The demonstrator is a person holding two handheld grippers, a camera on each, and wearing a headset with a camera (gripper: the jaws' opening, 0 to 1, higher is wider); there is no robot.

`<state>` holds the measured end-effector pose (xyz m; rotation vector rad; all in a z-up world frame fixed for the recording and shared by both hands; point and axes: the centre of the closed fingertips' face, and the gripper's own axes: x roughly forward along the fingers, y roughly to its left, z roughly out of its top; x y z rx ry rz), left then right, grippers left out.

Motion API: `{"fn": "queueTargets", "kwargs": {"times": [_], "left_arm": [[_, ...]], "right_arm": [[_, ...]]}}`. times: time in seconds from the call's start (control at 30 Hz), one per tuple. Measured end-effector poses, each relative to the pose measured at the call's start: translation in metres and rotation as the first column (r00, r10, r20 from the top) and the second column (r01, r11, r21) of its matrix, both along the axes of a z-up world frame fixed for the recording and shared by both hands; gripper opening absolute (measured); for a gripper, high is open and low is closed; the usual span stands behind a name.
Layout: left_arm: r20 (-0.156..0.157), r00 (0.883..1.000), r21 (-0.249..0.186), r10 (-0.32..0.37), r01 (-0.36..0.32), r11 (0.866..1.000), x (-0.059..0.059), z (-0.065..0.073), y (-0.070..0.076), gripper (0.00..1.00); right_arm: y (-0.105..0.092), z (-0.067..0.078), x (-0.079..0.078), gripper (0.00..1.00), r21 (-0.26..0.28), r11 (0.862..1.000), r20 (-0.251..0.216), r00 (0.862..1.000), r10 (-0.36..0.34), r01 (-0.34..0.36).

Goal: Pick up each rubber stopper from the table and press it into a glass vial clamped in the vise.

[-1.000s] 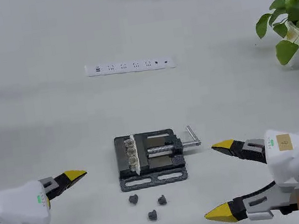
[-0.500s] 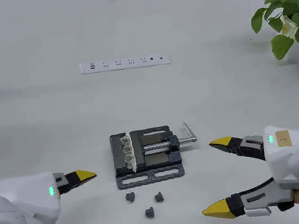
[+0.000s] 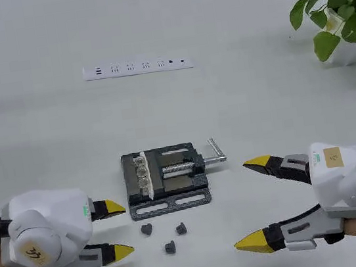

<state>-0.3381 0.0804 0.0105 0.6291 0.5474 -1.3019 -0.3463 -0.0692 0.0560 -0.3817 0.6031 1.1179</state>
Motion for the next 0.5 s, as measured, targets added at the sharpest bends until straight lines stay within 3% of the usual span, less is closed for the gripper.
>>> {"fn": "queueTargets", "kwargs": {"times": [0.33, 0.5], "left_arm": [[0.004, 0.998, 0.062, -0.063, 0.063, 0.996, 0.004, -0.022, -0.011, 0.18], [-0.001, 0.996, 0.084, -0.085, 0.085, 0.993, 0.004, -0.026, -0.016, 0.14]], "right_arm": [[-0.004, 0.003, -0.001, 0.81, 0.003, 1.000, 0.000, 1.000, -0.017, 0.017], [-0.008, 0.002, -0.001, 0.80, 0.004, 1.000, -0.001, 1.000, -0.025, 0.025]]}}
